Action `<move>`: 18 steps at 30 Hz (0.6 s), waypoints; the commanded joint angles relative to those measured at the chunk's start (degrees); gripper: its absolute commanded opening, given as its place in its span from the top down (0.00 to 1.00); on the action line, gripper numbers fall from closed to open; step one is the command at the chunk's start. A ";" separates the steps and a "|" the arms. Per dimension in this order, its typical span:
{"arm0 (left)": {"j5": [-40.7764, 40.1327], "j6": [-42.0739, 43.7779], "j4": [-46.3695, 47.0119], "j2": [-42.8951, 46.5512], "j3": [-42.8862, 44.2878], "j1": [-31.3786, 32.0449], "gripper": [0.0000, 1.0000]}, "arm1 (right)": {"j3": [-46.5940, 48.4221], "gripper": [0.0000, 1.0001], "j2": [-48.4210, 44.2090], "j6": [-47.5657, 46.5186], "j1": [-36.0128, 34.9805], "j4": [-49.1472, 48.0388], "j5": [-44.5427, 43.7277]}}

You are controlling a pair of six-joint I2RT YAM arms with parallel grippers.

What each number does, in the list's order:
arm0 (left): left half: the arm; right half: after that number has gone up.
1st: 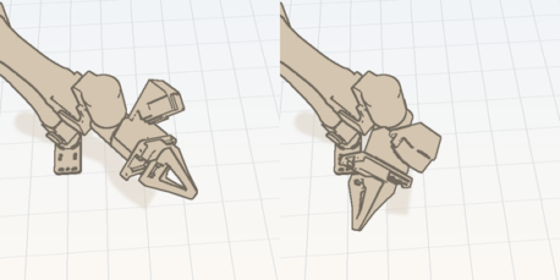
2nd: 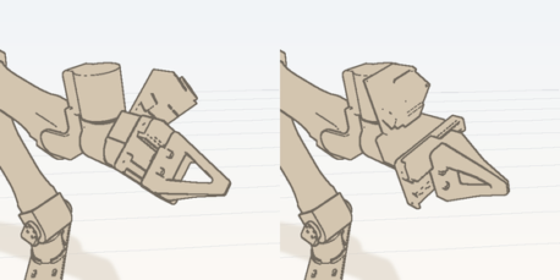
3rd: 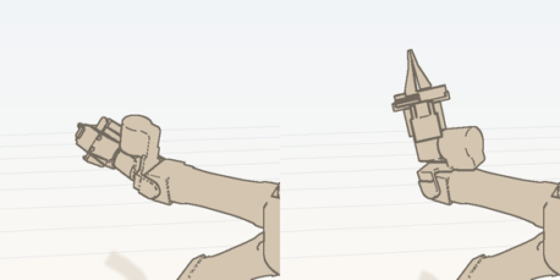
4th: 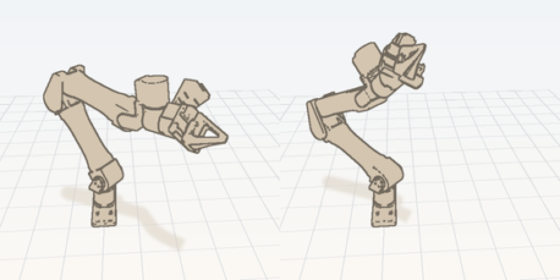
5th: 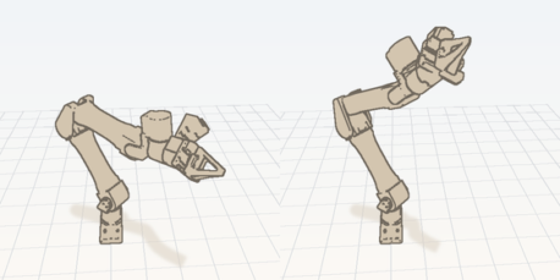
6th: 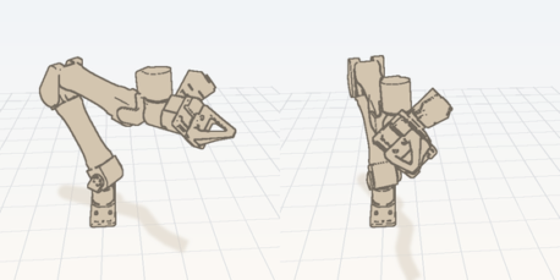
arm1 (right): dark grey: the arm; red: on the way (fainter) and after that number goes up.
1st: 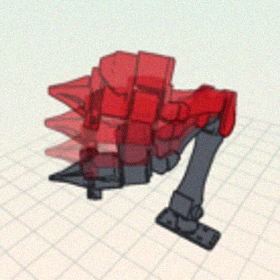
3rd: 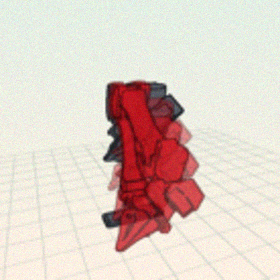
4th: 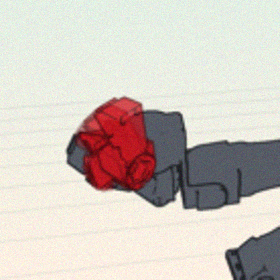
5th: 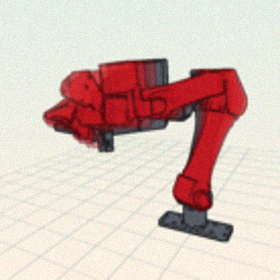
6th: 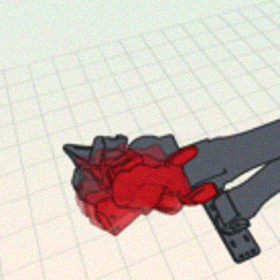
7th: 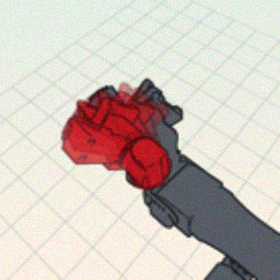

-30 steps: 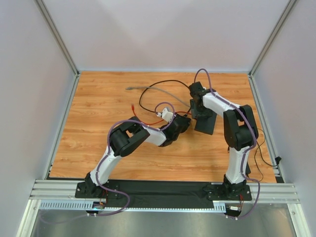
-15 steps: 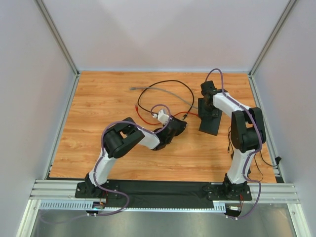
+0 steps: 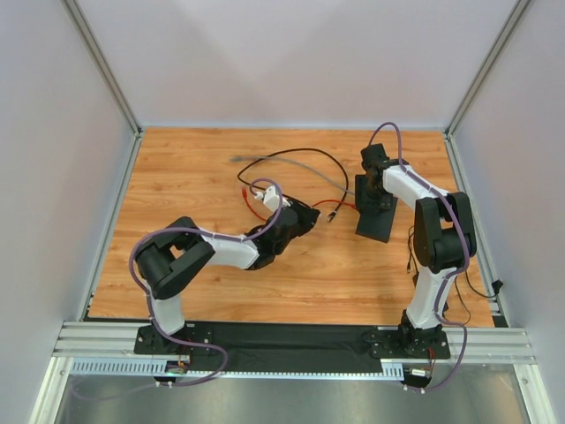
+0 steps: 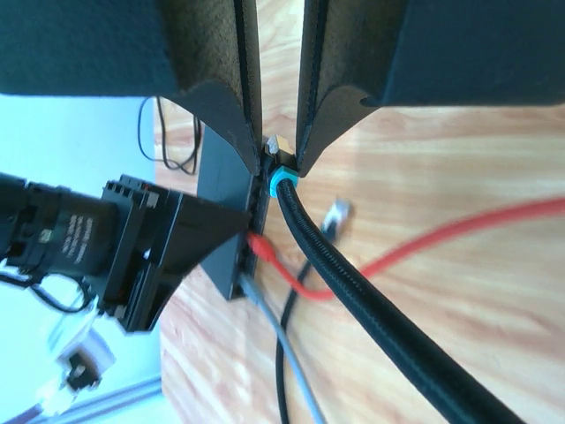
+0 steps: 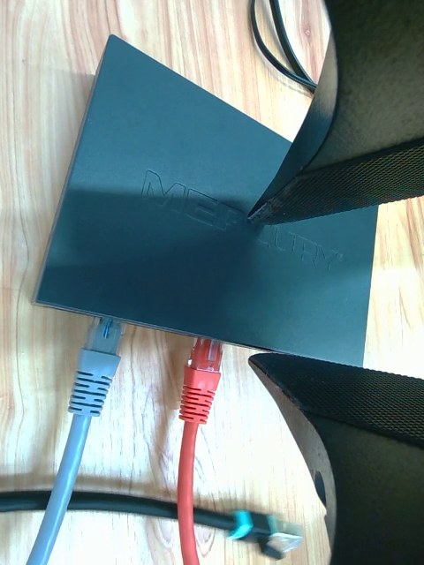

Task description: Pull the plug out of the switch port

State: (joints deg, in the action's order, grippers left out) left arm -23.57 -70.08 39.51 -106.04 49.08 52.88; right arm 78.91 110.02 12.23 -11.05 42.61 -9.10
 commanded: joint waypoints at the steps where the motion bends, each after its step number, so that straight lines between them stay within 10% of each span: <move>1: -1.73 7.41 -1.43 6.53 -0.91 -1.55 1.00 | -1.31 0.38 1.08 0.52 0.85 2.04 0.23; 18: -9.65 3.73 -31.59 26.85 -9.00 -18.68 1.00 | -0.16 0.38 2.40 0.43 0.85 2.21 0.75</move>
State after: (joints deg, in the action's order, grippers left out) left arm -30.68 -64.16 14.39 -80.64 41.60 36.47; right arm 79.11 110.13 12.23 -11.05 42.81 -9.04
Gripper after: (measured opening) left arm 0.241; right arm 0.622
